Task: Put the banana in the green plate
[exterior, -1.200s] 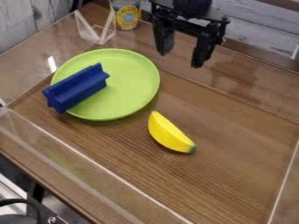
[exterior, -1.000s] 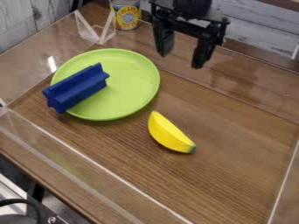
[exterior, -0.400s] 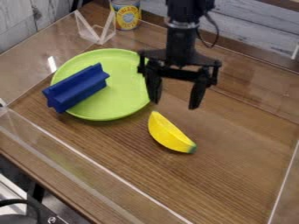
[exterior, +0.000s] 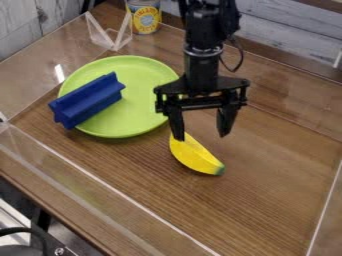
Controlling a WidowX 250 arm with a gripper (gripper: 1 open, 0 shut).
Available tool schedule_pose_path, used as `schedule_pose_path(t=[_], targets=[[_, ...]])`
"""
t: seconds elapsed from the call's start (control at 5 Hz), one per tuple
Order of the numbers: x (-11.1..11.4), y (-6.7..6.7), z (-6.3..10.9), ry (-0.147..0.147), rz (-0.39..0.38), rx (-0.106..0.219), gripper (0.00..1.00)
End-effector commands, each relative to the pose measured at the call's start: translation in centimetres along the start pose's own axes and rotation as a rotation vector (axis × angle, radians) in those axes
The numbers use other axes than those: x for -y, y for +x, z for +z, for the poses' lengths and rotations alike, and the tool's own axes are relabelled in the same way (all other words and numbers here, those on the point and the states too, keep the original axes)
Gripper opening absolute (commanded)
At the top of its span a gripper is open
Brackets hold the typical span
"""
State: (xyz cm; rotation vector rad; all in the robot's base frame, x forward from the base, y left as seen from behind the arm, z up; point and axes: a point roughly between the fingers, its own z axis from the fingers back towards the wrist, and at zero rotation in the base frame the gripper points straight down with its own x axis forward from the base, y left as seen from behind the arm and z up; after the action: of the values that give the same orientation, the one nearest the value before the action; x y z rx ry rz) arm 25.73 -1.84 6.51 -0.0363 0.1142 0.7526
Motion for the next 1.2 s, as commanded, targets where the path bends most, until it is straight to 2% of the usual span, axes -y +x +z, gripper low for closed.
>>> schedule_pose_path(t=[0.0, 0.2, 0.4, 1.0], targets=[[0.5, -0.2, 0.9, -0.069, 0.122, 0.054, 1.00], [0.5, -0.4, 0.3, -0.082, 0.199, 0.054, 1.00], [0.6, -0.6, -0.1, -0.087, 0.227, 0.052, 1.00], [0.4, -0.8, -0.8, -0.096, 0.258, 0.047, 1.00]])
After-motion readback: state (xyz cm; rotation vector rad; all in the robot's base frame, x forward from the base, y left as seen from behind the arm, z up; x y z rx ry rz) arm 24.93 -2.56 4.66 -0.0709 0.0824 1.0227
